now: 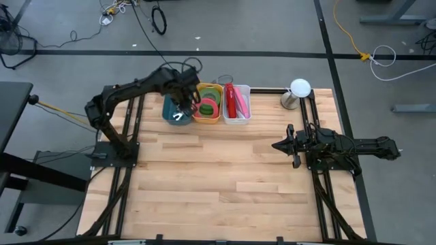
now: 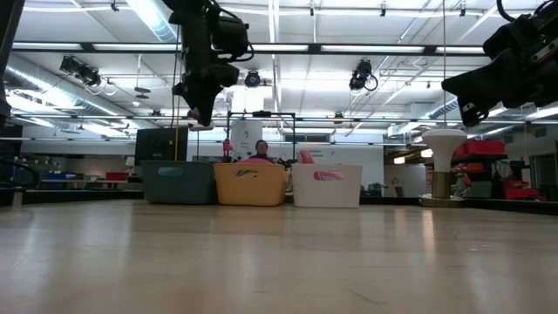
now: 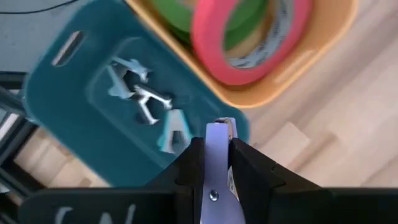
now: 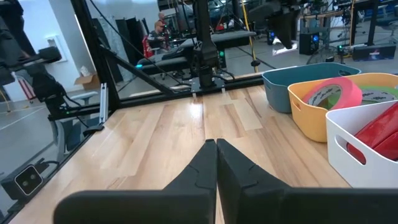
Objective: Pick and place Stapler, Stapler remover, tape
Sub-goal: Put the purple staple remover into the blue bin
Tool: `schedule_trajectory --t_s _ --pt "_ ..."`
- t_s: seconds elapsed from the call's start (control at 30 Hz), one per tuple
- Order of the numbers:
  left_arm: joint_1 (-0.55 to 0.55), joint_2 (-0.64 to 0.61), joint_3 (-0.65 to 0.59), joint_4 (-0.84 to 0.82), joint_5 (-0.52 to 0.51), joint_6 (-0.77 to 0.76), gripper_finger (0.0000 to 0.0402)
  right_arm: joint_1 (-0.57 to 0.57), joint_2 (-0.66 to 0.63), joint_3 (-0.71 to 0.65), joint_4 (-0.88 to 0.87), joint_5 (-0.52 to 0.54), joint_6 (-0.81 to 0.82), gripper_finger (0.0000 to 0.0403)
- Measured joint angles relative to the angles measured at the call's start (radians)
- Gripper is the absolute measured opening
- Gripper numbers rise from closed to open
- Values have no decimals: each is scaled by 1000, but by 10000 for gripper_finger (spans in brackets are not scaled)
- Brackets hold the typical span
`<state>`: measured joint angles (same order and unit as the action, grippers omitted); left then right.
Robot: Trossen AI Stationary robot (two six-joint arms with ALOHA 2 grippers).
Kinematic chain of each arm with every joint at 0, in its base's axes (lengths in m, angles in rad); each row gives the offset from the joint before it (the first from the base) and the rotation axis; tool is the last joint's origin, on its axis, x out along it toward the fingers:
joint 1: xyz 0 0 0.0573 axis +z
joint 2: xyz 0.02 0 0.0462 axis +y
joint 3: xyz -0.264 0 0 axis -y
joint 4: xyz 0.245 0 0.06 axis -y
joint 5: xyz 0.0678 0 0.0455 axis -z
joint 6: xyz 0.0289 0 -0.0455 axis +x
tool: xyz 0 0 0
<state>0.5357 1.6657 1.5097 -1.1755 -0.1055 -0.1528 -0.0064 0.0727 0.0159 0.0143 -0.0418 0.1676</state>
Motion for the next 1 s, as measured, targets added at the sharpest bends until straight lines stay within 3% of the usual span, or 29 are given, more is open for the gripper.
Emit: schedule_trajectory --t_s 0.6,1.0 --pt "160 2 -3 8 1 -46 76 0 0 0 0 0 0 7" --pt "171 3 -222 144 32 -125 76 0 0 0 0 1 0 7"
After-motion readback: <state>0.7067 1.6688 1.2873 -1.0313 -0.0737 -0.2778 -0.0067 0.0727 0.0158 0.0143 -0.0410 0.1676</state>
